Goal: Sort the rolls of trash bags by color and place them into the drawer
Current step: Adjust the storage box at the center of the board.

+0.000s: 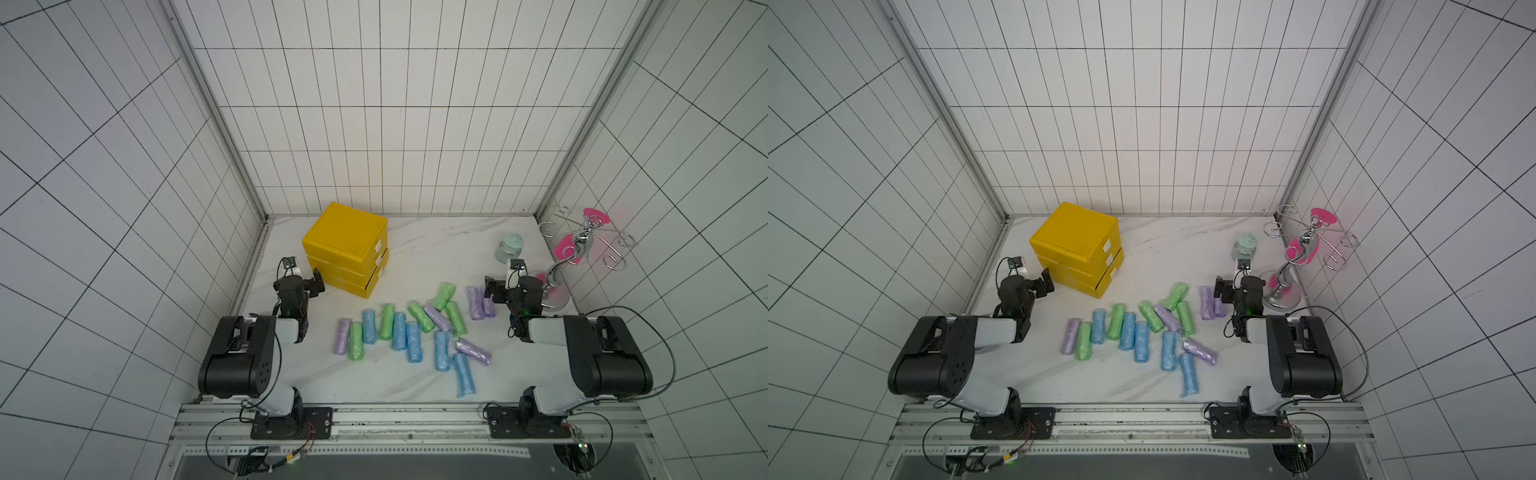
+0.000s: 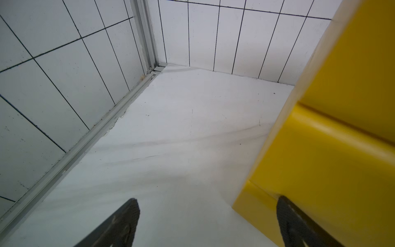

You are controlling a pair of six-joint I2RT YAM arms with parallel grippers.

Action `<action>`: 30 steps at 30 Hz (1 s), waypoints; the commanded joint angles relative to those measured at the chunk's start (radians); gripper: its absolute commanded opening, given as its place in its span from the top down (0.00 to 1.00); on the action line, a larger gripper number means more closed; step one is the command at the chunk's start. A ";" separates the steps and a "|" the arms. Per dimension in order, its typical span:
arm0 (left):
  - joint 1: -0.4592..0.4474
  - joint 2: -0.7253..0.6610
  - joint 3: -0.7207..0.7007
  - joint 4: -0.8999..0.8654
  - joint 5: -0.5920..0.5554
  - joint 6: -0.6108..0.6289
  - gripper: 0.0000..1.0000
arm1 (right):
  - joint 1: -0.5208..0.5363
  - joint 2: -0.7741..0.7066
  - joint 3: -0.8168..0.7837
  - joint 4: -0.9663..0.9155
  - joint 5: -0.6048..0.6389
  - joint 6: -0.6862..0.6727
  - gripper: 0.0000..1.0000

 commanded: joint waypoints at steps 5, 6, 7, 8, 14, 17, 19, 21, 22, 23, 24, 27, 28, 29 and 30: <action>0.003 0.013 0.030 0.034 -0.001 0.006 0.01 | -0.012 0.002 0.018 0.016 -0.009 -0.005 0.01; 0.002 0.013 0.029 0.034 -0.002 0.005 0.01 | -0.013 0.003 0.018 0.016 -0.010 -0.005 0.01; 0.003 0.013 0.030 0.035 -0.001 0.007 0.01 | -0.012 0.002 0.019 0.016 -0.010 -0.005 0.01; 0.002 0.013 0.029 0.035 -0.001 0.006 0.01 | -0.012 0.001 0.018 0.016 -0.010 -0.005 0.01; 0.003 0.011 0.029 0.036 -0.002 0.008 0.01 | -0.012 0.002 0.018 0.015 -0.011 -0.004 0.01; 0.002 0.010 0.028 0.037 0.000 0.006 0.01 | -0.012 0.003 0.018 0.016 -0.011 -0.004 0.02; 0.002 0.011 0.028 0.037 -0.001 0.007 0.01 | -0.015 0.002 0.018 0.016 -0.015 -0.004 0.01; 0.002 0.012 0.028 0.037 -0.002 0.006 0.01 | -0.018 0.003 0.020 0.014 -0.018 -0.003 0.01; 0.002 0.011 0.027 0.039 -0.002 0.006 0.01 | -0.021 0.003 0.021 0.014 -0.025 -0.001 0.01; 0.003 0.009 0.026 0.039 -0.002 0.005 0.01 | -0.023 0.000 0.018 0.017 -0.029 -0.001 0.01; 0.003 0.010 0.025 0.041 -0.004 0.005 0.01 | -0.024 -0.006 0.028 0.014 -0.048 -0.004 0.01; -0.005 -0.036 0.041 0.005 -0.102 -0.007 0.03 | -0.013 -0.105 0.192 -0.381 -0.099 -0.017 0.01; -0.006 -0.063 0.069 -0.080 -0.142 -0.029 0.03 | -0.003 -0.121 0.252 -0.496 -0.077 0.011 0.01; -0.006 -0.094 0.111 -0.203 -0.179 -0.063 0.02 | 0.009 -0.132 0.299 -0.583 -0.071 0.043 0.01; -0.006 -0.123 0.156 -0.325 -0.208 -0.100 0.01 | 0.020 -0.141 0.316 -0.603 -0.087 0.068 0.01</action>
